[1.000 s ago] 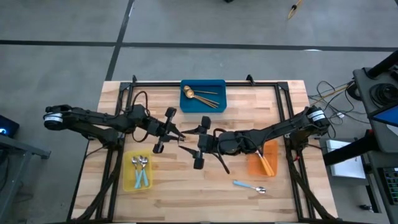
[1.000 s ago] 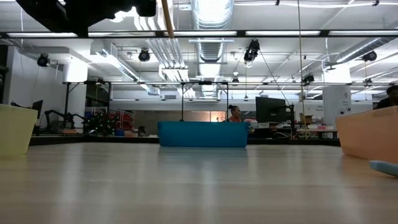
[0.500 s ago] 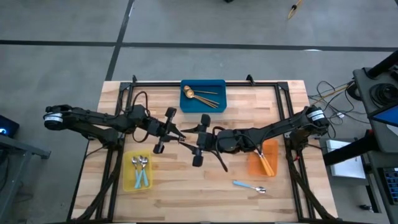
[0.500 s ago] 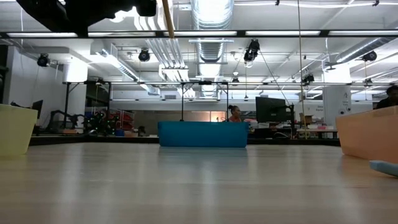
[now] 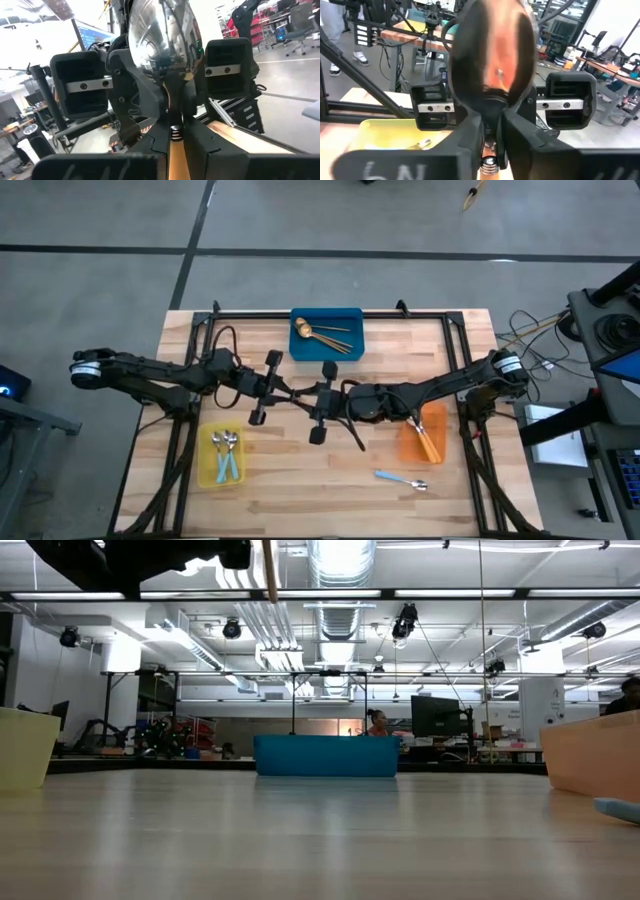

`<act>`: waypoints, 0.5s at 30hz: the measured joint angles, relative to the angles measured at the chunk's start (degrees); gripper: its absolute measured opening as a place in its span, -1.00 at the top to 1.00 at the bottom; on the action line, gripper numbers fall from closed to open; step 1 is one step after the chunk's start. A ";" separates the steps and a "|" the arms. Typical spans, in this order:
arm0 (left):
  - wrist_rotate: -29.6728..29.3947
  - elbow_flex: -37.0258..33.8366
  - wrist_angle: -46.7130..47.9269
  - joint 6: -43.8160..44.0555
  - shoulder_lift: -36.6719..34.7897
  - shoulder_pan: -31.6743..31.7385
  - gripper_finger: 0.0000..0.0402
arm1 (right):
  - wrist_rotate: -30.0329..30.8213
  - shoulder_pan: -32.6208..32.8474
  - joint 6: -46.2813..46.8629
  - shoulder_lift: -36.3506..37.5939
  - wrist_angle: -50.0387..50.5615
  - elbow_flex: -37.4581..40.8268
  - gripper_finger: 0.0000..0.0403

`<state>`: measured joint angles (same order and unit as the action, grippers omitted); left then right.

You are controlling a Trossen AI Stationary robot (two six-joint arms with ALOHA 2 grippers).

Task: Sort silverware by color (type)
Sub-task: Put the orange spoon into the orange bin

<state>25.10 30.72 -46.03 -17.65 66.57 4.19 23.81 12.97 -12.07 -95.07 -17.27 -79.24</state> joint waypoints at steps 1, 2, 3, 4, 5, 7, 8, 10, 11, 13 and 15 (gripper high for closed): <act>0.12 0.00 0.03 0.41 0.00 0.00 0.93 | -0.04 0.00 -0.13 0.00 0.02 0.00 0.78; 0.22 0.00 0.02 0.84 0.00 0.00 0.92 | -0.05 0.00 -0.18 0.00 0.11 0.00 0.83; 0.31 0.00 0.01 1.02 0.00 0.00 0.91 | -0.03 0.07 -0.18 0.01 0.25 0.00 0.88; 0.33 0.00 0.01 1.16 0.00 0.00 0.89 | -0.02 0.11 -0.15 0.02 0.38 0.00 0.89; 0.33 0.00 0.01 1.23 -0.02 0.00 0.86 | -0.02 0.13 0.10 0.04 0.49 0.00 0.90; 0.31 0.00 -0.01 1.12 -0.02 0.00 0.79 | -0.06 0.13 0.95 0.07 0.49 0.00 0.90; 0.25 0.00 0.01 1.03 -0.02 0.00 0.75 | -0.12 0.13 1.19 0.09 0.49 0.00 0.91; -0.21 0.00 0.46 1.01 -0.04 0.03 0.66 | -0.39 0.12 1.38 0.26 0.67 0.00 0.92; -0.28 0.00 0.71 1.01 -0.07 0.10 0.62 | -0.44 0.11 1.55 0.42 0.96 0.00 0.92; -0.37 0.00 0.76 1.01 -0.08 0.25 0.53 | -0.51 0.11 2.36 1.10 2.54 0.00 0.92; -0.35 0.01 0.86 1.01 -0.17 0.64 0.45 | -0.38 0.11 4.10 2.22 5.37 -0.09 0.92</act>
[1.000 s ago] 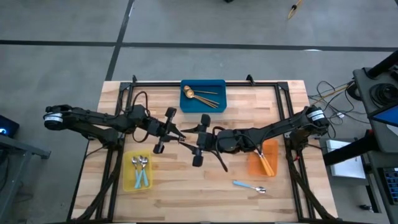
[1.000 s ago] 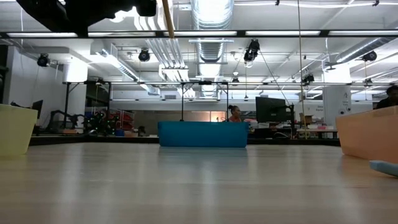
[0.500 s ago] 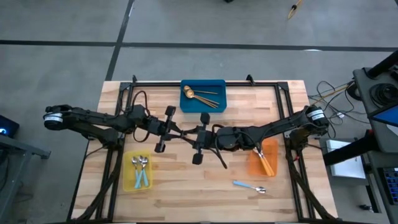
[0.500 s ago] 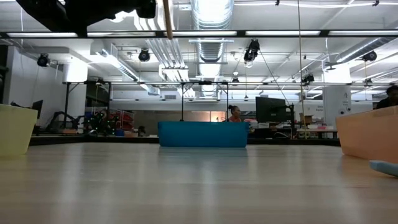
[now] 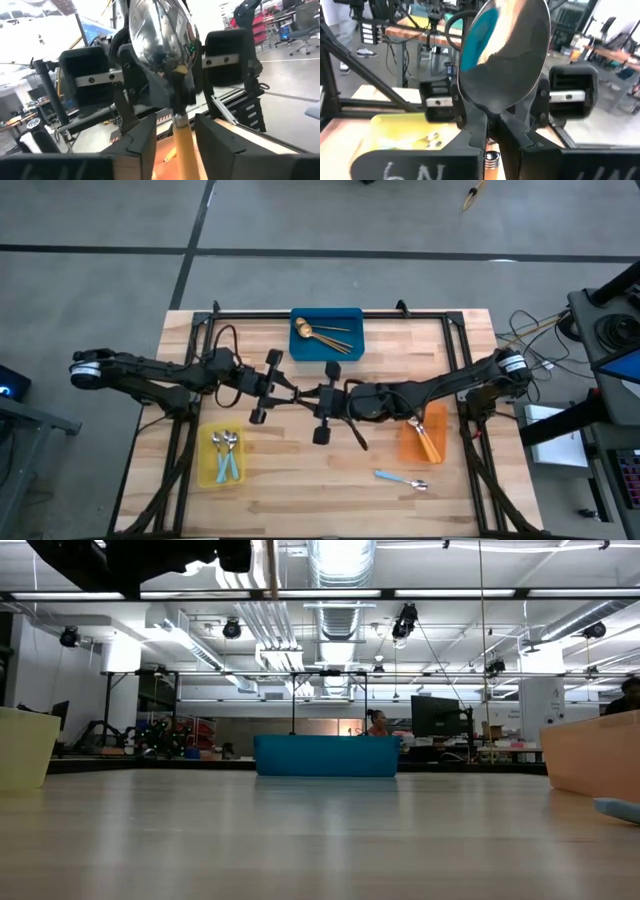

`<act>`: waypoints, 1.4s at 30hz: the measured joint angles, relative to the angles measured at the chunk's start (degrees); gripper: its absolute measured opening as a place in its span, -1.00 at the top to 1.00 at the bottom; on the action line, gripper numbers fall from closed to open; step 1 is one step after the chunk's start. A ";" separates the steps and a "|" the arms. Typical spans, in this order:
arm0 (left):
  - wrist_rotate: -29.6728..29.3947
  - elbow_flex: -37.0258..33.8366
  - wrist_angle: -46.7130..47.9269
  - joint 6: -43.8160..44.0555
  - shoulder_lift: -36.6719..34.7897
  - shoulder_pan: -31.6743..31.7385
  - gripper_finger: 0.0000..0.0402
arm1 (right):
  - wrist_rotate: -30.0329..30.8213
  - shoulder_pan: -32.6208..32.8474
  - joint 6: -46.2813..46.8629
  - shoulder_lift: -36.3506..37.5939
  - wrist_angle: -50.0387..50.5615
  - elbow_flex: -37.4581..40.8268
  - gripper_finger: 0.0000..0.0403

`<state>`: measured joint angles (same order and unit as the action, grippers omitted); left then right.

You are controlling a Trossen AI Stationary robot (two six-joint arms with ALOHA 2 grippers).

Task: Sort silverware by color (type)
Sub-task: Put the orange spoon into the orange bin

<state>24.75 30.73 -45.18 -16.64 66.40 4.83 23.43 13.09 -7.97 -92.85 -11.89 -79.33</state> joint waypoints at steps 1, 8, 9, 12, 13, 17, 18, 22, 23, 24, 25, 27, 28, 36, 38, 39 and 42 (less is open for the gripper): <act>-0.04 0.02 0.36 0.01 -0.14 0.35 0.41 | 0.16 0.02 1.34 0.73 2.60 -0.46 0.92; -0.63 0.02 7.33 -1.31 -3.09 3.95 0.21 | 0.42 -0.29 15.03 1.46 32.60 -12.18 0.93; -0.63 0.02 8.07 -1.29 -3.64 4.50 0.19 | 0.42 -0.47 18.36 1.13 37.90 -14.43 0.93; -0.63 0.05 9.60 -1.02 -5.06 5.65 0.18 | -0.46 -1.18 28.53 0.91 53.88 -19.64 0.93; -0.63 0.08 10.49 -0.87 -5.57 5.86 0.18 | -1.53 -1.50 31.64 0.91 57.56 -20.52 0.93; -0.59 0.06 11.23 -0.59 -6.74 6.07 0.18 | -7.39 -2.32 44.69 1.29 71.07 -22.74 0.93; -0.59 0.06 11.54 -0.43 -6.96 6.07 0.18 | -8.82 -2.48 47.92 1.39 73.95 -23.04 0.93; -0.34 0.06 11.83 -0.21 -7.44 6.05 0.18 | -15.31 -3.04 59.15 1.40 84.09 -22.24 0.93; -0.34 0.06 11.81 -0.09 -7.48 6.06 0.18 | -17.35 -3.10 61.37 1.31 86.11 -21.77 0.93; -0.34 0.06 11.81 0.15 -7.48 6.04 0.18 | -19.65 -3.10 63.39 1.23 88.54 -21.39 0.93; -0.35 0.06 11.85 0.30 -7.48 6.06 0.18 | -22.28 -3.04 65.19 1.15 90.98 -20.88 0.93; -0.36 0.06 11.90 0.62 -7.48 6.04 0.18 | -26.67 -2.95 68.44 1.02 94.69 -19.94 0.93; -0.36 0.06 11.90 0.63 -7.48 6.04 0.18 | -28.86 -2.94 69.77 1.02 96.33 -19.30 0.93; -0.36 0.06 11.91 0.90 -7.48 6.04 0.18 | -40.30 -2.98 72.62 1.57 98.85 -11.23 0.93; -0.36 0.06 11.90 0.93 -7.48 6.04 0.18 | -41.30 -3.00 72.11 1.57 98.76 -8.83 0.93; -0.36 0.06 11.90 0.95 -7.48 6.04 0.18 | -41.39 -3.00 71.98 1.57 98.79 -7.65 0.93; -0.36 0.06 11.90 1.01 -7.48 6.04 0.18 | -41.63 -3.02 71.27 1.67 98.38 -3.95 0.93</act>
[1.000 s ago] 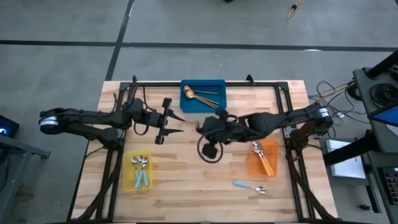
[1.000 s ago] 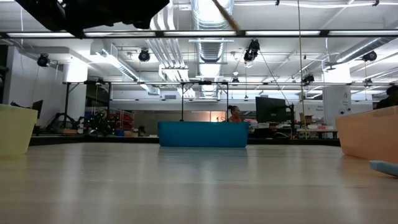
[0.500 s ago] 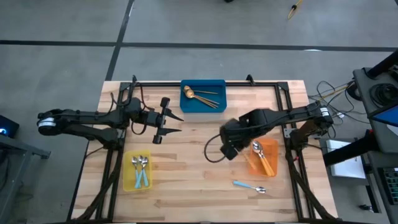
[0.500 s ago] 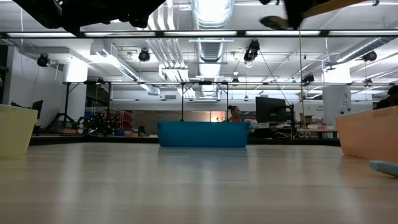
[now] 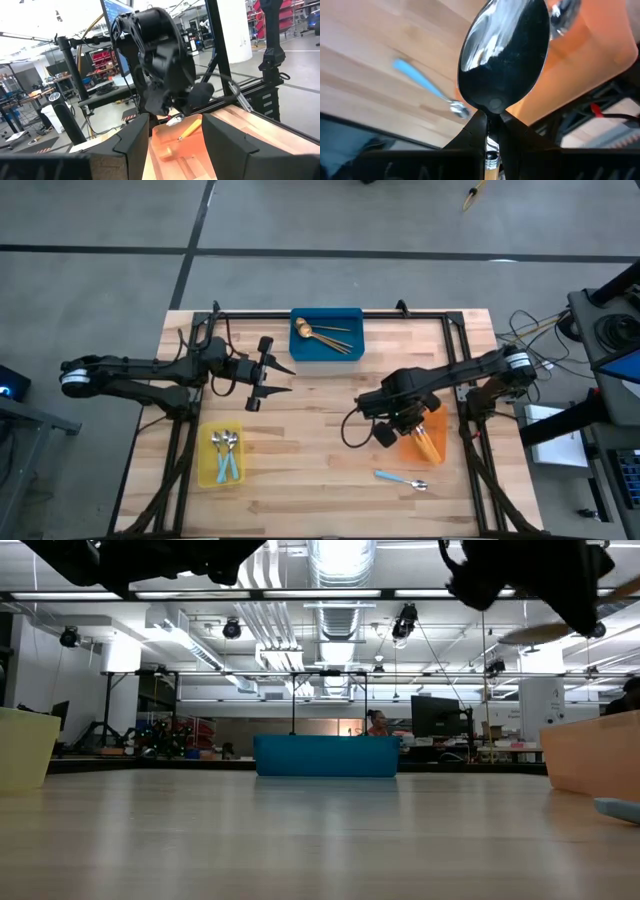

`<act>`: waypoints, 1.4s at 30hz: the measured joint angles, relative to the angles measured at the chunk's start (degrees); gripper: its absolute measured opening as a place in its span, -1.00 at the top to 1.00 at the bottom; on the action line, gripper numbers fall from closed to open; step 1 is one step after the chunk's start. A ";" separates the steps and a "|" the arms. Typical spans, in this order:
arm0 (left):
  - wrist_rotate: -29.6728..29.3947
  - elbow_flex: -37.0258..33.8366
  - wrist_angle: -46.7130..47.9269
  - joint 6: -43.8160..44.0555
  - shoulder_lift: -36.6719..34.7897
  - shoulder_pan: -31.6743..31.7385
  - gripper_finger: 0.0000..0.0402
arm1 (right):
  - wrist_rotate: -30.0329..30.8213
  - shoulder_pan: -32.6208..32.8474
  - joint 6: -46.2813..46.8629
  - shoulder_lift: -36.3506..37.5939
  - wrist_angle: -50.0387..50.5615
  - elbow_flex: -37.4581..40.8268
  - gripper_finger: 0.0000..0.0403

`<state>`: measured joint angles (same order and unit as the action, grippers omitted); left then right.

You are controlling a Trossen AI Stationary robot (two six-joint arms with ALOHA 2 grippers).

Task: Sort silverware by color (type)
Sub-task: Put the orange spoon into the orange bin

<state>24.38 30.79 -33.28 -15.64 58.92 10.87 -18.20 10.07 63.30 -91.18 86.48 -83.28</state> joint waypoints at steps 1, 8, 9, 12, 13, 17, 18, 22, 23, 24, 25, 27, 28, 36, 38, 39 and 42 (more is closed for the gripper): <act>0.00 0.00 0.00 0.02 0.00 0.00 0.18 | -0.30 0.01 -0.36 0.01 -0.01 1.22 0.93; -0.02 -0.02 0.04 0.11 0.00 0.00 0.18 | -4.67 0.01 -2.04 2.46 -3.83 11.08 0.93; -0.02 -0.02 0.04 0.11 0.00 0.00 0.18 | -4.84 0.02 -1.44 3.41 -5.33 12.70 0.93; -0.02 -0.02 0.37 0.11 0.00 0.00 0.18 | -4.92 0.02 1.77 6.93 -9.91 17.65 0.93; -0.02 0.00 0.35 0.11 0.00 0.00 0.18 | -4.90 0.02 3.41 8.26 -11.26 19.30 0.93; -0.02 0.02 0.31 0.09 0.00 0.00 0.18 | -5.84 0.01 11.48 13.13 -16.23 25.61 0.93; -0.02 0.02 0.28 0.09 0.00 0.00 0.18 | -5.86 0.01 13.72 14.16 -16.74 26.91 0.93; -0.02 0.04 0.09 0.09 0.00 0.00 0.18 | -5.84 0.02 19.23 17.05 -16.74 31.09 0.93; -0.02 0.04 0.06 0.09 0.00 0.00 0.18 | -5.83 0.01 19.58 17.33 -16.80 31.63 0.93; -0.02 0.04 0.03 0.09 0.00 0.00 0.18 | -5.84 0.02 19.63 17.51 -17.11 32.09 0.93; -0.02 0.04 0.04 0.09 0.00 0.00 0.18 | -5.83 0.00 19.56 17.53 -17.34 32.42 0.93; -0.04 0.04 -0.02 0.09 0.00 0.00 0.18 | -5.81 -0.15 19.21 17.52 -18.55 33.15 0.93; -0.02 0.04 -0.04 0.09 0.02 0.00 0.18 | -5.85 -0.29 19.19 17.29 -19.53 33.38 0.93; -0.04 0.07 -0.11 0.07 0.02 0.00 0.18 | -4.31 -2.48 17.50 16.31 -22.60 34.35 0.93; -0.04 0.07 -0.11 0.07 0.02 0.00 0.18 | -4.28 -3.29 16.06 15.62 -22.54 34.31 0.93; -0.04 0.07 -0.11 0.07 0.02 0.00 0.18 | -4.28 -3.70 15.14 14.97 -22.62 34.25 0.93; -0.04 0.09 -0.07 0.07 0.02 0.00 0.18 | -4.29 -4.97 12.15 13.07 -22.66 34.18 0.93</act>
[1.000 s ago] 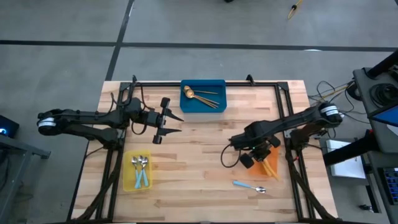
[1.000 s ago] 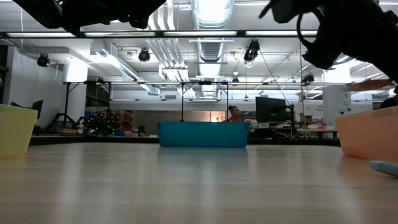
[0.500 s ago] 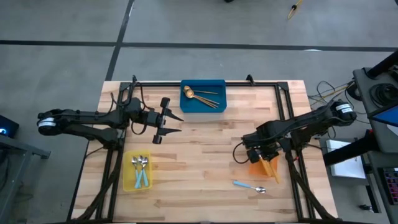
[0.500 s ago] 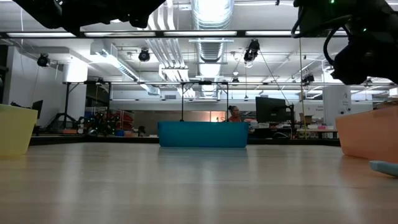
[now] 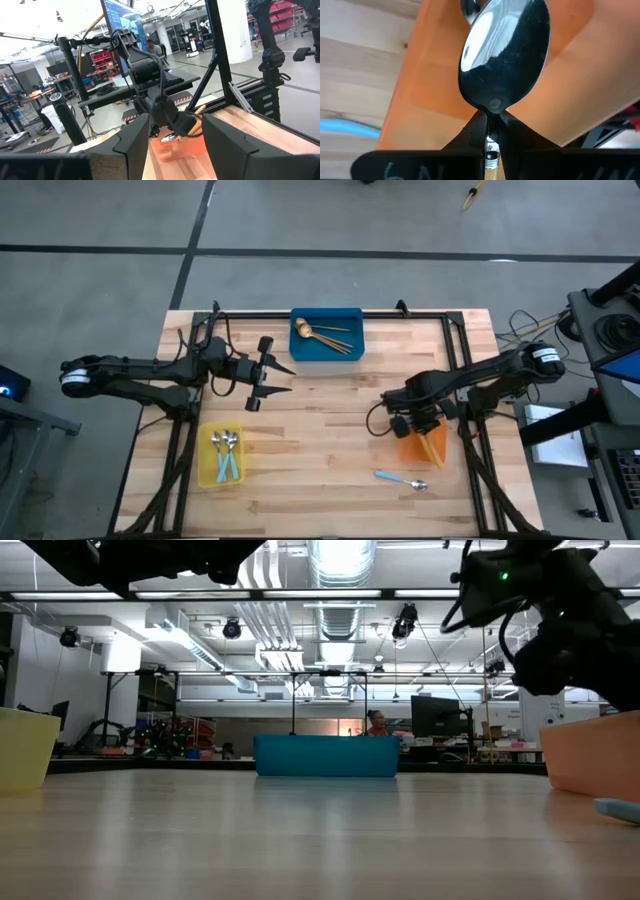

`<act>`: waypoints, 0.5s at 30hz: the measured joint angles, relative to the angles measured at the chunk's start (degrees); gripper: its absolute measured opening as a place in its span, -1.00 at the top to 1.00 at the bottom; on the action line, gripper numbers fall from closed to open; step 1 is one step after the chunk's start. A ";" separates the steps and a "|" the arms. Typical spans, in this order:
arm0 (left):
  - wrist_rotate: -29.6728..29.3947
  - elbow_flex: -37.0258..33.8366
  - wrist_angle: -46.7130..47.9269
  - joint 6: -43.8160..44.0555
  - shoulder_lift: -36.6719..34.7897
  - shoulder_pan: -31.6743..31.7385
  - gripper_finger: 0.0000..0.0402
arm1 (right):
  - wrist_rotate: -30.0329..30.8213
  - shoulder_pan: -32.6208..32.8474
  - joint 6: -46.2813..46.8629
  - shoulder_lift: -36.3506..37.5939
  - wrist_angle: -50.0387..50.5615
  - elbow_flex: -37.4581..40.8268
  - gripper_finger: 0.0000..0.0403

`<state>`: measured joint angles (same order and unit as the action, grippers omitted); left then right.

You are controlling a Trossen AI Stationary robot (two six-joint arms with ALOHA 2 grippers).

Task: Sort silverware by color (type)
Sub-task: Put the orange spoon into the orange bin

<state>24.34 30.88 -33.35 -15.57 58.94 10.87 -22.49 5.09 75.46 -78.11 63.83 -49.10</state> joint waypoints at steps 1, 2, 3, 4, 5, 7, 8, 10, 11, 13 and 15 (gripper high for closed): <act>0.00 0.02 -0.02 0.00 0.00 0.00 0.18 | 0.00 -0.38 -0.89 -0.67 -0.01 0.00 0.93; 0.00 0.02 -0.02 0.00 0.00 0.00 0.18 | 0.01 -0.70 -1.86 -1.31 -0.01 0.00 0.93; 0.00 0.02 0.00 0.00 0.00 0.00 0.18 | -0.01 -1.00 -2.98 -1.95 -0.03 0.00 0.93; 0.00 0.02 0.00 0.00 0.00 0.00 0.18 | -0.01 -1.28 -3.55 -2.42 -0.05 -0.02 0.93; 0.00 0.02 0.00 0.00 0.00 0.00 0.18 | 0.01 -1.46 -4.47 -2.95 -0.04 -0.16 0.93; 0.00 0.02 0.00 0.00 0.00 0.00 0.18 | 0.02 -1.90 -5.71 -3.64 -0.09 -0.28 0.93; 0.00 0.02 0.00 -0.01 0.00 0.00 0.18 | 0.03 -2.08 -5.98 -3.95 -0.07 -0.28 0.93; 0.00 0.02 0.00 -0.01 0.00 0.00 0.18 | 0.20 -2.15 -6.54 -4.51 0.02 -0.28 0.93; 0.00 0.02 0.00 0.00 0.00 0.00 0.18 | 0.47 -2.15 -6.86 -4.71 0.01 -0.28 0.93; 0.00 0.02 0.01 -0.01 0.00 0.00 0.18 | 0.51 -2.15 -7.16 -5.06 0.05 -0.28 0.93; 0.00 0.02 0.03 -0.02 0.00 0.00 0.18 | 0.55 -2.15 -7.20 -5.33 0.02 -0.28 0.93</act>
<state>24.34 30.89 -33.32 -15.59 58.94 10.87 -21.94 2.94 68.26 -83.44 63.84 -49.39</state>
